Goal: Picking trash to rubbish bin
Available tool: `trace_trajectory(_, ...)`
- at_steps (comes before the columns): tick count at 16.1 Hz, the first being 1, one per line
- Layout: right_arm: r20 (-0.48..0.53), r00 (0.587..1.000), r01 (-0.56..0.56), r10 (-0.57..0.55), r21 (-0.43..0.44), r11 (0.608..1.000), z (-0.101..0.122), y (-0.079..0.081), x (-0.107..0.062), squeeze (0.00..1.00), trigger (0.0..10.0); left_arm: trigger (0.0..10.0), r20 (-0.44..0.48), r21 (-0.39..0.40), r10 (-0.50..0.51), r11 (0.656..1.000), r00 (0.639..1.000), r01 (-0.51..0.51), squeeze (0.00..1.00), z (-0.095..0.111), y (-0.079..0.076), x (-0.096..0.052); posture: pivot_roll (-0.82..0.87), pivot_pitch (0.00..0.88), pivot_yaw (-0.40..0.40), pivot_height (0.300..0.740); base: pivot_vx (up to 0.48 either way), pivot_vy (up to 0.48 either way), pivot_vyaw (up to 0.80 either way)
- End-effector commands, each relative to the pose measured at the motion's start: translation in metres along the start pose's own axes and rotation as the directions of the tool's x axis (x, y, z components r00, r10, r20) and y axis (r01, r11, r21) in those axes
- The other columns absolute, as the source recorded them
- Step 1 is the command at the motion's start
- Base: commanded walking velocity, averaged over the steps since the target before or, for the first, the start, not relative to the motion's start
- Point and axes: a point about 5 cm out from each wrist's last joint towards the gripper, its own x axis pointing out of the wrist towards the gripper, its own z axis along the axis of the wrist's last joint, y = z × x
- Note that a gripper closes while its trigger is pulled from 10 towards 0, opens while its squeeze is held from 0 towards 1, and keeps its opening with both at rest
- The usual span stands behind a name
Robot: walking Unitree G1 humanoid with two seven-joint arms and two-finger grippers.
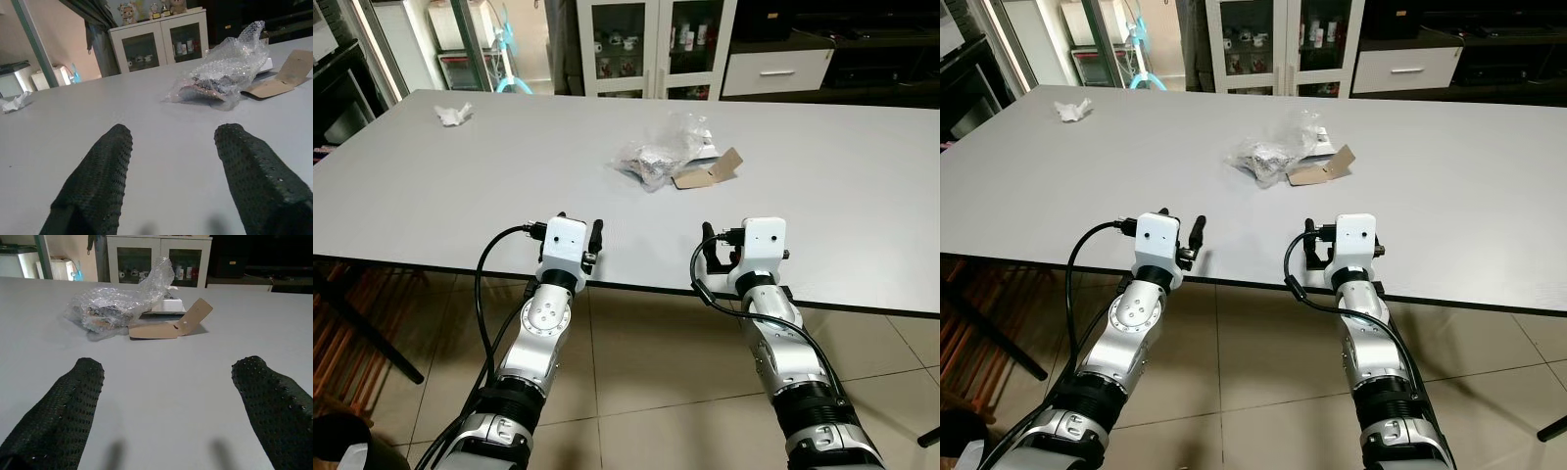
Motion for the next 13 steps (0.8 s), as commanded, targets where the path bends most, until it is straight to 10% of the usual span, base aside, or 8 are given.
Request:
trace_trajectory(1,0.004,1.000,-0.004,0.004,0.004,1.000,0.0016,0.0006,0.0007,0.00,10.0,10.0,0.011,-0.006,-0.009,1.000,1.000,0.009,1.00,0.0019,-0.0003,0.0002,-0.06,0.031,0.040,0.740,0.000,0.000,0.00)
trace_trajectory(3,0.001,1.000,-0.005,0.005,0.004,1.000,0.0012,0.0008,0.0005,0.00,10.0,10.0,0.001,0.024,-0.002,1.000,1.000,0.002,1.00,0.0008,0.0001,0.0002,-0.06,0.033,0.040,0.740,0.000,0.000,0.00)
trace_trajectory(4,0.000,1.000,-0.006,0.006,0.003,1.000,0.0009,0.0009,0.0003,0.00,10.0,10.0,-0.002,0.033,0.000,0.999,1.000,0.000,0.00,0.0002,0.0000,0.0003,-0.06,0.033,0.040,0.740,0.000,0.000,0.00)
trace_trajectory(13,-0.009,1.000,-0.018,0.018,0.017,1.000,0.0004,0.0029,0.0012,0.00,10.0,10.0,-0.032,0.035,-0.044,0.998,0.999,0.046,0.00,-0.0039,-0.0047,-0.0005,-0.06,0.029,0.039,0.740,0.160,0.000,-0.13)
